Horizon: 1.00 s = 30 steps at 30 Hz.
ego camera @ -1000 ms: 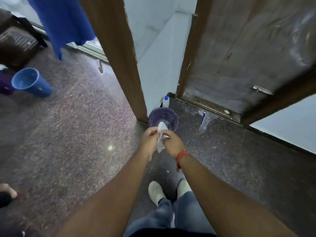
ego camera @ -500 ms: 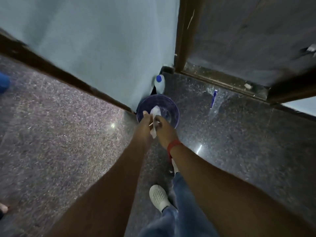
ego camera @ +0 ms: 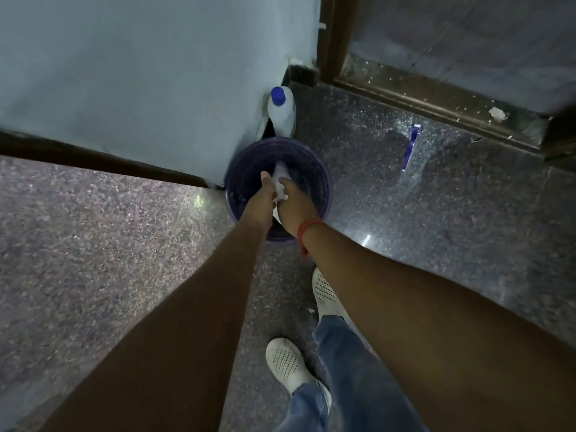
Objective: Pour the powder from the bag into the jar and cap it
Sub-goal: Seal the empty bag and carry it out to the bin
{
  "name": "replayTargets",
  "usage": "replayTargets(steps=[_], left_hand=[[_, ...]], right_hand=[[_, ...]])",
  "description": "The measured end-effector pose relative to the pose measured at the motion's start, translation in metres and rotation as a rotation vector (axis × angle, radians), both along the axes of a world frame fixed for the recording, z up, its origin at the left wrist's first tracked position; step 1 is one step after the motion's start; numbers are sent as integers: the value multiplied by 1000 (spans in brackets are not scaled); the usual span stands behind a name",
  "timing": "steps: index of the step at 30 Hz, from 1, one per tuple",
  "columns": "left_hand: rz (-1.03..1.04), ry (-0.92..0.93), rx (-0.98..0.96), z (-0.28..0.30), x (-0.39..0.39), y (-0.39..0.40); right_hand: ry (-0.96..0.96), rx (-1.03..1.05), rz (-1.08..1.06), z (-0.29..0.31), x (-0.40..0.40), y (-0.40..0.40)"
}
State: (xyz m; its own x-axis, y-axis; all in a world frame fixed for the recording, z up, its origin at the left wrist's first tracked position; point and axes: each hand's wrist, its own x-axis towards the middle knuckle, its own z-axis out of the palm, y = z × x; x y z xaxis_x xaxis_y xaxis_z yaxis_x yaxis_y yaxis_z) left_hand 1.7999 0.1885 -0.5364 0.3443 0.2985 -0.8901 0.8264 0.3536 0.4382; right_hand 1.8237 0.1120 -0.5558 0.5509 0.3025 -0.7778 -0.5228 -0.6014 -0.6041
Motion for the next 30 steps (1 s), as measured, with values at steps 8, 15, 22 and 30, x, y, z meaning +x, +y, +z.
replayTargets(steps=[8,15,22,30], left_hand=[[76,23,21,56,-21,-4],[111,-36,9,220,-61,-22],[286,-56,116,347,-161,-20],[609,-166,206,417,-300,-16]], right_hand=[[32,-43,20,49,-14,-12],[47,-52,66,197,-46,-16],[-42,5,187,350,-106,-7],[-141,130,551,444,-233,21]])
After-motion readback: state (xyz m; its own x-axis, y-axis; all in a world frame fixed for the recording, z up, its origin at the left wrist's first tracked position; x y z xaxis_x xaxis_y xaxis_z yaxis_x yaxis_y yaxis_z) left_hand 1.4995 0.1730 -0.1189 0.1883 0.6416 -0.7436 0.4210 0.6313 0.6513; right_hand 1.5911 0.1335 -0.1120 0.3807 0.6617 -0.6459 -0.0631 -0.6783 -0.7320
